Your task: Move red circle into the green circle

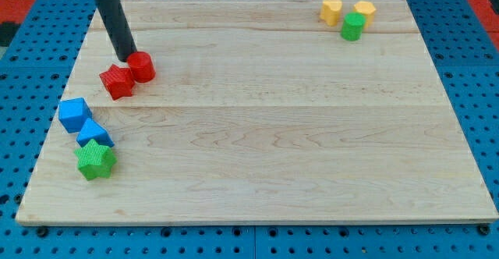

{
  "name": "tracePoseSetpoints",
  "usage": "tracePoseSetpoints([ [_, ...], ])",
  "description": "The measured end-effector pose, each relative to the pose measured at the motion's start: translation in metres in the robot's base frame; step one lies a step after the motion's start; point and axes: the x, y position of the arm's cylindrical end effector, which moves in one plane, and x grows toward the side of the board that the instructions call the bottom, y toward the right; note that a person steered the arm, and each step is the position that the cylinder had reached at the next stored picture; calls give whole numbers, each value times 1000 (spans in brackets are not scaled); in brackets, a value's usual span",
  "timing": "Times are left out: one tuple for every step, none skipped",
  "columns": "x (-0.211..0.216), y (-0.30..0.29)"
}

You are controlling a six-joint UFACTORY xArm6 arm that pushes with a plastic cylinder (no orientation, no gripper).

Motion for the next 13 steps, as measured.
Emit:
tracePoseSetpoints([
  [23, -17],
  [37, 2],
  [8, 40],
  [-23, 78],
  [-53, 115],
  [-42, 139],
  [-18, 124],
  [-23, 152],
  [-58, 172],
  [-75, 212],
  [-74, 266],
  [-40, 270],
  [-19, 275],
])
